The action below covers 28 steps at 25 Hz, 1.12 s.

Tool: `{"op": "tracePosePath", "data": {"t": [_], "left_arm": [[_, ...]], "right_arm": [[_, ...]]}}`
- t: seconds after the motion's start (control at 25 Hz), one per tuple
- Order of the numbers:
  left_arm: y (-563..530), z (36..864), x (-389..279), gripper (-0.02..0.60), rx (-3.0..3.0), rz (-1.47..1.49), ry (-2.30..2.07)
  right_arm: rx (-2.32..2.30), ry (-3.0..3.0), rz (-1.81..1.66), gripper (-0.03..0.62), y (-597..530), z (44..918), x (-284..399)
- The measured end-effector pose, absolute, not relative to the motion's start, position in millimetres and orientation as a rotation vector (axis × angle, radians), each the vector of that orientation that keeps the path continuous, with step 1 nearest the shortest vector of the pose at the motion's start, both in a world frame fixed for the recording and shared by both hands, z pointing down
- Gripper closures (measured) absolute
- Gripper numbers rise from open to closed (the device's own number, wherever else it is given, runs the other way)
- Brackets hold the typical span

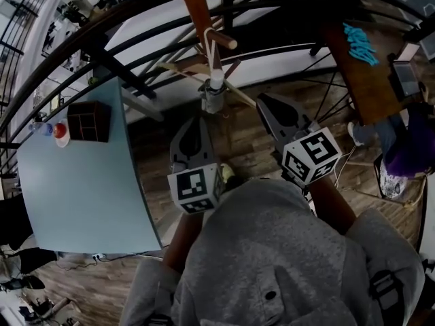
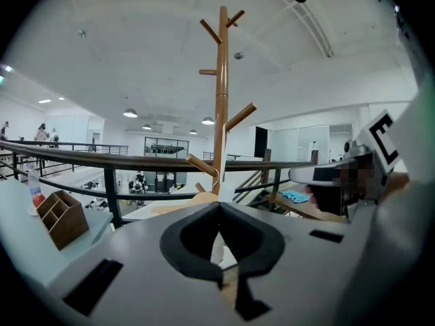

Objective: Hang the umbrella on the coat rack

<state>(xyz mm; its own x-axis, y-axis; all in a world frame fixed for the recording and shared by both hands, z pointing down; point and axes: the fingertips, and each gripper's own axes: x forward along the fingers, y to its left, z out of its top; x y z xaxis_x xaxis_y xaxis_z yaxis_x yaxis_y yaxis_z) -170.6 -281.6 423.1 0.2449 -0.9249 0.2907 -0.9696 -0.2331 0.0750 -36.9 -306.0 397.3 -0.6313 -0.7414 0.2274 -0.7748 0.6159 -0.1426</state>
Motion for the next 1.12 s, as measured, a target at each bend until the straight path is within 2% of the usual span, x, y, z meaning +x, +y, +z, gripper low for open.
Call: {"op": "tracePosePath", "data": {"t": [0.64, 1.12], "left_arm": [[-230, 415, -110, 0.566, 2.313, 0.321, -1.790], [-146, 419, -62, 0.566, 2.310, 0.347, -1.798]], "right_arm": [[1.287, -2.729, 0.311, 0.563, -253, 387, 24], [1.264, -2.752, 0.357, 0.563, -174, 393, 73]]}}
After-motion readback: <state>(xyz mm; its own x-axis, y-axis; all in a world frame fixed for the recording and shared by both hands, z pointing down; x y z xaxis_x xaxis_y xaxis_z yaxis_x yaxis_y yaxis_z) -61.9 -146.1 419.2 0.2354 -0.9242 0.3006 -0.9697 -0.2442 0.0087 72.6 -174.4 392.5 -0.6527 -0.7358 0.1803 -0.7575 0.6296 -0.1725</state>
